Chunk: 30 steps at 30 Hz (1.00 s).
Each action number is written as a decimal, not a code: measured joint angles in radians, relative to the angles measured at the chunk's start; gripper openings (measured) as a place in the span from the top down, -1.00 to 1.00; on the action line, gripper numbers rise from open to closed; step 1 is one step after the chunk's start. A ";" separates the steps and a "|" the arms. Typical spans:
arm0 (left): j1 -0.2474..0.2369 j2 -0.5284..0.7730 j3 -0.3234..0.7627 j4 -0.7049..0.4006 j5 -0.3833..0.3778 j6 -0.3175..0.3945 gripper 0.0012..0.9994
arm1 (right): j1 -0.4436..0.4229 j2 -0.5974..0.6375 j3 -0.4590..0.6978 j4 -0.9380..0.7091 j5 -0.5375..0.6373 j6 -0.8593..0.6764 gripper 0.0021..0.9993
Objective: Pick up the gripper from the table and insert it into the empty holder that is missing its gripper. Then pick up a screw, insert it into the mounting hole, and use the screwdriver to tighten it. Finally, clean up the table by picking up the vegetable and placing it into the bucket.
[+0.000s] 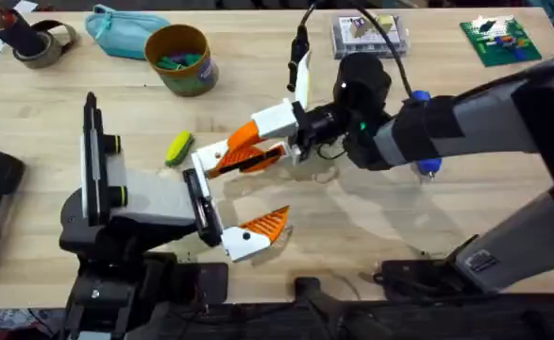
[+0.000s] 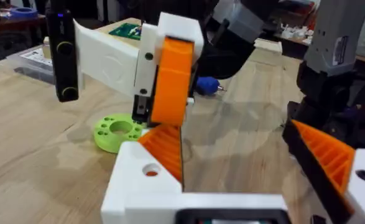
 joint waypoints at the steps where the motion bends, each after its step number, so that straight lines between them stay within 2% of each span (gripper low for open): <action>1: 0.000 0.000 0.000 0.000 0.000 0.000 -0.98 | -0.007 0.000 0.000 0.009 -0.004 0.000 -0.99; 10: 0.000 0.000 0.000 0.000 0.000 0.000 -0.98 | -0.166 0.002 0.000 0.223 -0.015 0.075 -0.99; 11: 0.000 0.000 0.000 0.000 0.000 0.000 -0.98 | -0.234 0.001 0.000 0.251 0.007 0.107 -0.99; 16: 0.000 0.000 0.000 0.000 0.000 0.000 -0.98 | -0.315 -0.010 0.023 0.241 0.063 0.116 -0.99; 19: 0.000 0.000 0.000 0.000 0.000 0.000 -0.98 | -0.330 -0.020 0.061 0.163 0.121 0.073 -0.99; 26: 0.000 0.000 0.000 0.000 0.000 0.000 -0.98 | -0.355 -0.025 0.156 -0.152 0.300 -0.149 -0.99; 30: 0.000 0.000 0.000 0.000 0.001 0.002 -0.98 | -0.366 -0.025 0.253 -0.403 0.387 -0.322 -0.99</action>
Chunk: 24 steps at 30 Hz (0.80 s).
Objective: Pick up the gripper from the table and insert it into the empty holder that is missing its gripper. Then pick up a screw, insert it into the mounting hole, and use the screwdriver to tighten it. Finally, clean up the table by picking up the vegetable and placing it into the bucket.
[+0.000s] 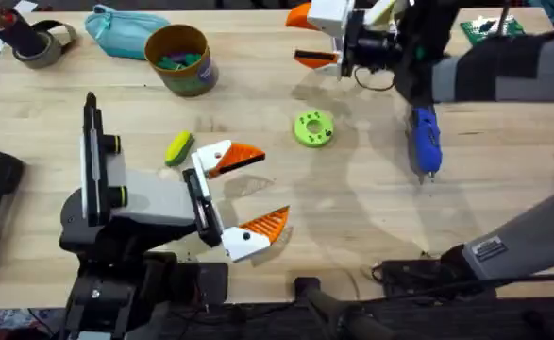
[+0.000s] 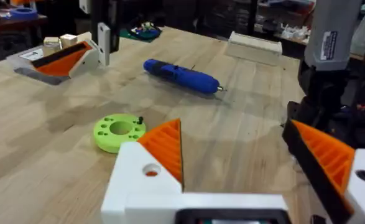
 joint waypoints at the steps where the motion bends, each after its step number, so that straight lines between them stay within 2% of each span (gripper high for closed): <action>1: 0.000 0.000 0.000 0.000 0.001 0.001 -0.98 | -0.001 0.000 0.026 -0.062 0.016 -0.042 -0.99; 4: 0.000 0.000 0.000 0.000 0.002 0.002 -0.98 | -0.006 -0.017 0.085 -0.272 0.069 -0.174 -0.99; 7: 0.000 0.000 0.000 0.000 0.002 0.002 -0.98 | -0.008 -0.089 0.105 -0.526 0.148 -0.317 -0.99; 17: 0.000 0.000 0.000 0.000 0.002 0.003 -0.97 | -0.012 -0.533 0.129 -1.199 0.430 -0.737 -0.99; 20: 0.000 0.000 0.000 0.000 0.003 0.002 -0.97 | -0.011 -0.611 0.131 -1.371 0.528 -0.829 -0.99; 24: 0.000 0.000 0.000 0.000 0.003 0.003 -0.97 | -0.006 -0.648 0.131 -1.527 0.641 -0.905 -0.99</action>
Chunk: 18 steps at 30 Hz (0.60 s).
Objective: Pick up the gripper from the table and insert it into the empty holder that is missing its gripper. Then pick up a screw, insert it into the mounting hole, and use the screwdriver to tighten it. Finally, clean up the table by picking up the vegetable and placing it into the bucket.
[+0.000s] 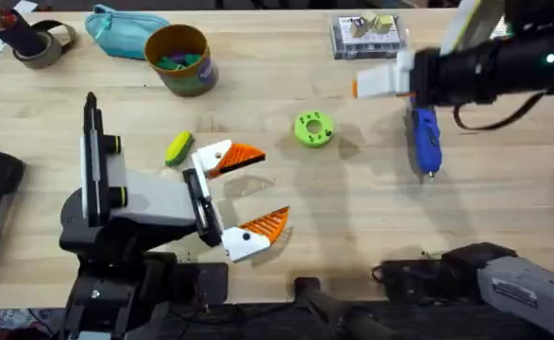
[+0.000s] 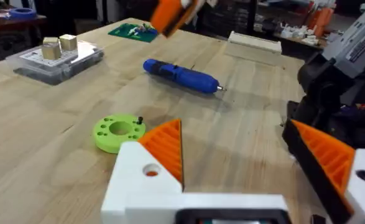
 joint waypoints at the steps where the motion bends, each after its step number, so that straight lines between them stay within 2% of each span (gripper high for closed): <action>1: 0.000 0.000 0.000 0.000 0.000 0.000 -0.97 | 0.008 0.000 0.001 -0.038 0.028 -0.014 -0.99; 6: 0.000 0.000 0.000 0.000 0.000 0.000 -0.97 | 0.109 0.029 0.034 -0.200 0.180 -0.059 -0.99; 10: 0.000 0.000 0.000 0.000 0.000 0.000 -0.97 | 0.206 0.097 0.143 -0.259 0.270 -0.074 -0.99; 13: 0.000 0.000 0.000 0.000 0.000 0.000 -0.97 | 0.256 0.146 0.205 -0.270 0.302 -0.083 -0.99; 18: 0.000 0.000 0.000 0.000 0.000 0.000 -0.97 | 0.304 0.230 0.222 -0.285 0.321 -0.086 -0.99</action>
